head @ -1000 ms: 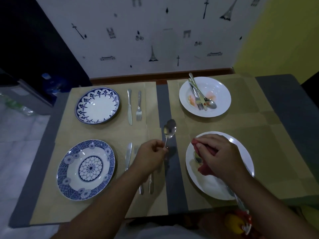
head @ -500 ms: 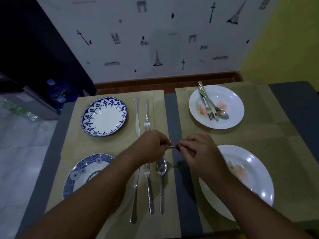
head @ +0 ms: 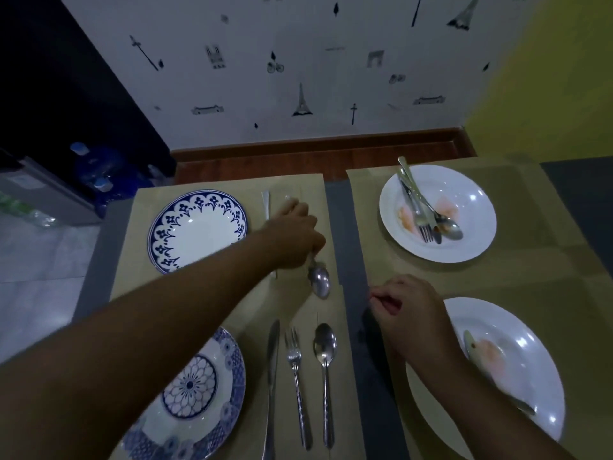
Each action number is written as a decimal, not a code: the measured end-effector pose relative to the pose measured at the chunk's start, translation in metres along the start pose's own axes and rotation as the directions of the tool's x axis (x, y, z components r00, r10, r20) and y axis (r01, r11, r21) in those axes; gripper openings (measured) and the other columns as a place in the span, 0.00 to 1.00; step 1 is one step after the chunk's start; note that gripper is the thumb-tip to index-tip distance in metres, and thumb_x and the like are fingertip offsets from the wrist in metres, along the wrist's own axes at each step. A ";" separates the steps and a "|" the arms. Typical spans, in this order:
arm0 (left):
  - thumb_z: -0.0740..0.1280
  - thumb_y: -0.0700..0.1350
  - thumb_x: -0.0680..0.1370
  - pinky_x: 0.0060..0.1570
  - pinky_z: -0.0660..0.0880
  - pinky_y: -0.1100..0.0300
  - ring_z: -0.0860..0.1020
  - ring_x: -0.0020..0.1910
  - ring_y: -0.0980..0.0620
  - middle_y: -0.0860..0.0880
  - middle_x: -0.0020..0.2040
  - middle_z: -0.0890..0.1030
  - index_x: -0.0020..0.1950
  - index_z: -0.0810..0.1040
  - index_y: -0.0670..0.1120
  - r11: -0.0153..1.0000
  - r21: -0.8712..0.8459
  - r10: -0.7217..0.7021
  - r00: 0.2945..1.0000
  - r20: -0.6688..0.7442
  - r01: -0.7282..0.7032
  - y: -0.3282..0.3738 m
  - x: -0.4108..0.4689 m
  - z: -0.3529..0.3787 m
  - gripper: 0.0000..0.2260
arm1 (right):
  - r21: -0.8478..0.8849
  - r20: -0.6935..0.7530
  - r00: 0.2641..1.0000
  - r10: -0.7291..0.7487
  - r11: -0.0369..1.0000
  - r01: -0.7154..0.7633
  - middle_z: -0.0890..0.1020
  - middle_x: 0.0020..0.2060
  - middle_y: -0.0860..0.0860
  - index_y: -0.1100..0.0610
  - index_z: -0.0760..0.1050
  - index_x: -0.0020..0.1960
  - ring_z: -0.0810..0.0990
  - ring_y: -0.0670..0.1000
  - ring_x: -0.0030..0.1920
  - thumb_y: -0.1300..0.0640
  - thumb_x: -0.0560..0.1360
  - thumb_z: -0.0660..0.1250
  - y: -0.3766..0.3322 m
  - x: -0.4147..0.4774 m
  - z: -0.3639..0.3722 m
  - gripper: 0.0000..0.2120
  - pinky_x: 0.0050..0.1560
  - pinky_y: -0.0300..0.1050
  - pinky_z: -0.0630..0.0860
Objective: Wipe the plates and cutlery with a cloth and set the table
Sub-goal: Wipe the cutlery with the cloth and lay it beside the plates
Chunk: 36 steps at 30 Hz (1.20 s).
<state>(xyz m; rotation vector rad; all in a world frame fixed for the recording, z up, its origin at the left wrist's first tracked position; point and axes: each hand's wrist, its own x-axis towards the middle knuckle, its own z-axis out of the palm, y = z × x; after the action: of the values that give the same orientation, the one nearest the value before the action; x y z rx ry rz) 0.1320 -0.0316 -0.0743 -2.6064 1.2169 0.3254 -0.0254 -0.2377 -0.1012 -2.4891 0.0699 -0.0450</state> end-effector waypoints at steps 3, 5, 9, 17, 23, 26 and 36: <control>0.68 0.49 0.77 0.75 0.50 0.42 0.68 0.65 0.45 0.49 0.56 0.76 0.57 0.79 0.57 0.988 0.116 0.104 0.994 -0.029 -0.100 -0.024 0.032 0.005 0.10 | 0.071 -0.029 1.000 0.008 0.997 -0.006 0.82 0.39 0.44 0.53 0.86 0.45 0.78 0.43 0.41 0.62 0.68 0.77 -0.004 -0.008 0.003 0.08 0.44 0.41 0.77; 0.68 0.48 0.76 0.76 0.49 0.43 0.67 0.66 0.44 0.48 0.59 0.76 0.58 0.79 0.57 0.974 0.171 0.152 0.988 -0.011 -0.148 -0.031 0.046 0.011 0.11 | 0.090 -0.038 0.999 0.034 0.995 -0.030 0.82 0.40 0.45 0.53 0.86 0.45 0.79 0.44 0.42 0.63 0.67 0.77 -0.006 -0.012 0.005 0.09 0.44 0.40 0.78; 0.72 0.49 0.74 0.74 0.58 0.43 0.71 0.65 0.44 0.47 0.60 0.78 0.60 0.80 0.53 0.976 0.154 0.169 0.983 -0.074 -0.156 -0.033 0.057 0.033 0.15 | 0.088 -0.031 0.997 0.071 0.994 -0.068 0.82 0.41 0.43 0.51 0.86 0.46 0.79 0.45 0.44 0.61 0.68 0.78 -0.006 -0.012 0.006 0.09 0.45 0.41 0.78; 0.59 0.62 0.80 0.77 0.45 0.47 0.52 0.80 0.46 0.46 0.80 0.59 0.79 0.59 0.48 0.956 -0.267 -0.155 0.983 -0.100 0.123 -0.011 0.021 0.069 0.31 | 0.116 -0.020 0.995 0.096 0.989 -0.093 0.82 0.42 0.44 0.52 0.86 0.48 0.79 0.42 0.44 0.61 0.69 0.77 -0.013 -0.005 0.007 0.09 0.45 0.29 0.73; 0.51 0.67 0.80 0.77 0.39 0.46 0.41 0.80 0.47 0.45 0.82 0.46 0.81 0.47 0.45 0.947 -0.283 -0.150 0.988 0.035 0.154 0.007 0.012 0.080 0.38 | 0.141 0.010 0.993 0.114 0.983 -0.114 0.81 0.43 0.43 0.50 0.85 0.49 0.79 0.41 0.46 0.59 0.70 0.76 -0.018 -0.002 0.014 0.09 0.46 0.36 0.75; 0.50 0.66 0.81 0.77 0.39 0.46 0.41 0.80 0.47 0.45 0.82 0.46 0.81 0.46 0.44 0.940 -0.288 -0.177 0.983 0.038 0.181 0.001 0.018 0.078 0.37 | 0.149 0.018 0.993 0.118 0.982 -0.119 0.81 0.43 0.41 0.50 0.85 0.49 0.78 0.38 0.46 0.59 0.71 0.76 -0.020 -0.003 0.013 0.09 0.45 0.31 0.73; 0.49 0.63 0.82 0.77 0.40 0.47 0.42 0.80 0.48 0.47 0.82 0.48 0.81 0.48 0.46 0.919 -0.353 -0.197 0.980 -0.022 0.176 0.004 0.016 0.070 0.33 | 0.101 -0.067 0.991 0.113 0.989 -0.106 0.81 0.42 0.41 0.50 0.85 0.48 0.78 0.37 0.46 0.60 0.70 0.76 -0.026 -0.012 0.001 0.09 0.47 0.24 0.70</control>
<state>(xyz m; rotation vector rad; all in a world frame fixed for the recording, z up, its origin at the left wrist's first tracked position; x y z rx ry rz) 0.1323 -0.0233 -0.1453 -3.0286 0.9898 0.4709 -0.0359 -0.2156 -0.0865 -2.3822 0.2299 -0.0905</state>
